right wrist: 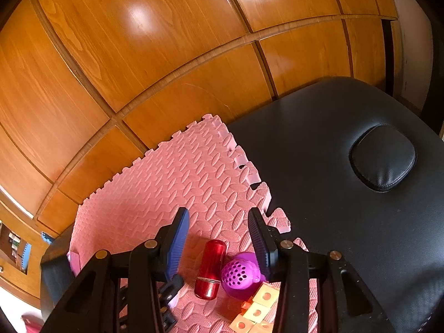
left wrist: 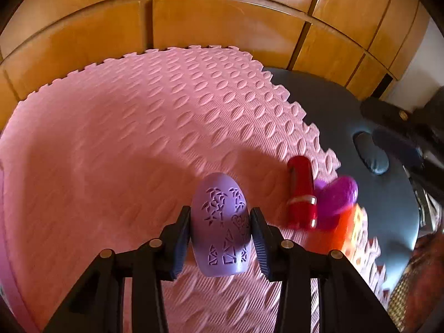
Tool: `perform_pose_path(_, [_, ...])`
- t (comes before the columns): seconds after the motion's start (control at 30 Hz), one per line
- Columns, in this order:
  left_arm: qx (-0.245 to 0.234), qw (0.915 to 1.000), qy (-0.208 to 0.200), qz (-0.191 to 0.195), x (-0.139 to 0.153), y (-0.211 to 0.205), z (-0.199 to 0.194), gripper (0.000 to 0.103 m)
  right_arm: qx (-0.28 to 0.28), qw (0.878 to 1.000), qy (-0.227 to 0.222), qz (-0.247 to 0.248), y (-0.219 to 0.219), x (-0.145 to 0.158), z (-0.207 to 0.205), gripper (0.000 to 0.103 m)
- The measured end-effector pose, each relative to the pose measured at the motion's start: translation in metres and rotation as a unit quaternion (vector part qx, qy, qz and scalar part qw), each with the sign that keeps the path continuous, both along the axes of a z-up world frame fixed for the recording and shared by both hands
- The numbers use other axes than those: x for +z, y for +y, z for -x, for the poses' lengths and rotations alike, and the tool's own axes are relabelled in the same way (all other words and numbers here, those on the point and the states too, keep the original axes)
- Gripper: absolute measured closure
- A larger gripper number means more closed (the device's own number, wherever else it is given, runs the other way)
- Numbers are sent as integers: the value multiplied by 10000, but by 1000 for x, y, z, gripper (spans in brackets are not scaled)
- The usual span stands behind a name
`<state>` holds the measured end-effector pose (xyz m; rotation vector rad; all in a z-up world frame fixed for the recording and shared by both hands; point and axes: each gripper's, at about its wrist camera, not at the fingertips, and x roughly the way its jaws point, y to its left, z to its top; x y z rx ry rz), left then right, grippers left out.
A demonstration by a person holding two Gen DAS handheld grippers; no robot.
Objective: Organize rigid objects
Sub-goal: 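Lower the left tool onto the purple egg and close it, then lift the purple egg with left tool while right tool reaches the orange blocks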
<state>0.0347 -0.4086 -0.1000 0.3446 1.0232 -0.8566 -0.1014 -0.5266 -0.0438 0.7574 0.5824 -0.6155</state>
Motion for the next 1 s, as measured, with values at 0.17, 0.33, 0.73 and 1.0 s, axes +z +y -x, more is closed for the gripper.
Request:
perform_pose_path(0.17, [91,9999,-83,-35,3,34,8,61,-30,10000,13,-9,-2,-1,2,59])
perform_pose_path(0.33, [141,9999,-77,-20,4,67,17,61,25,10000,91,-27,0,-5,0,59])
perform_pose_path(0.73, [167,9993,-284,157,23,122,40,61,153,9988,462,-93,3,-19,-8,59])
perform_pose_path(1.0, [219,9982,-395,384,41,147,43,61,329,9978,554,139,17,-16,-10,59])
